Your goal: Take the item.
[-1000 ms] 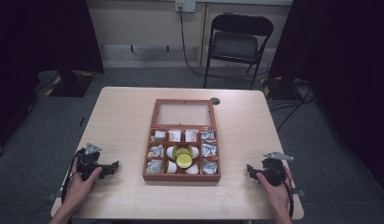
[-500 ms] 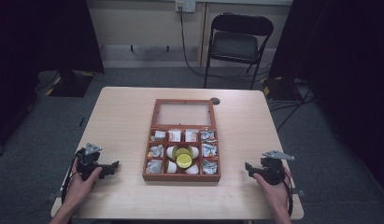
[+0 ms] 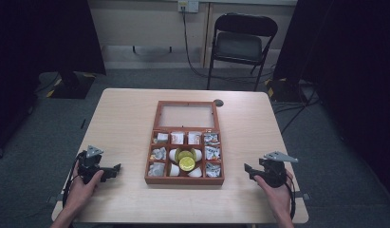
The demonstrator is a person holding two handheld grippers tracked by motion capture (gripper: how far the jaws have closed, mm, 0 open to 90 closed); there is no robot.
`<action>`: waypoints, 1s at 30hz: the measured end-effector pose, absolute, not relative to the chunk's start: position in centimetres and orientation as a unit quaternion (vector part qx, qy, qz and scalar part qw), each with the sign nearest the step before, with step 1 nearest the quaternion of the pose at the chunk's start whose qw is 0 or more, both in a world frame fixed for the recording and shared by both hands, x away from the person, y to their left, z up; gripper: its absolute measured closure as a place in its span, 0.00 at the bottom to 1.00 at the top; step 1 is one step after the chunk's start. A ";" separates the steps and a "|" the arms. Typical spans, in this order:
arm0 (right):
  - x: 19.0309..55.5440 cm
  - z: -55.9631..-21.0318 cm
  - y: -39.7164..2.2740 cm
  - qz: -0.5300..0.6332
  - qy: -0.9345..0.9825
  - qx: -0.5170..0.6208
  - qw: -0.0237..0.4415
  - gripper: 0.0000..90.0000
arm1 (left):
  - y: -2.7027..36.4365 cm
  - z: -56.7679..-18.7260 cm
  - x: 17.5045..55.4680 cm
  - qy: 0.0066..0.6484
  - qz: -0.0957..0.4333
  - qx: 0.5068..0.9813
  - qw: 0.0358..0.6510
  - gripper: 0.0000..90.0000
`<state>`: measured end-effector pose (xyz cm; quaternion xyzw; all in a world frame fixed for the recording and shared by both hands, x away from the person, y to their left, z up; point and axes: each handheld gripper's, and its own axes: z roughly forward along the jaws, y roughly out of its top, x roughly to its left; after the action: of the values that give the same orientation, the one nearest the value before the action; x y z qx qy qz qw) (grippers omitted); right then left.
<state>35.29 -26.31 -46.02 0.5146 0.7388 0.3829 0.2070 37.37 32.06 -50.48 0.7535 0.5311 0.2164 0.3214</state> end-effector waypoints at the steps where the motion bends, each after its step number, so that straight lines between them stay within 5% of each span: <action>1: 35.3 -45.8 -26.2 0.397 0.734 0.515 0.195 0.35 | 32.1 -50.5 37.4 0.531 0.216 0.753 0.321 0.00; 30: 36.9 -42.3 -23.1 0.426 0.749 0.469 0.193 0.35 | 32.0 -50.5 37.4 0.532 0.216 0.752 0.323 0.00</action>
<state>36.89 -23.07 -42.27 0.4686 0.7493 0.4262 0.1934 37.37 32.04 -50.50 0.7524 0.5319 0.2164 0.3227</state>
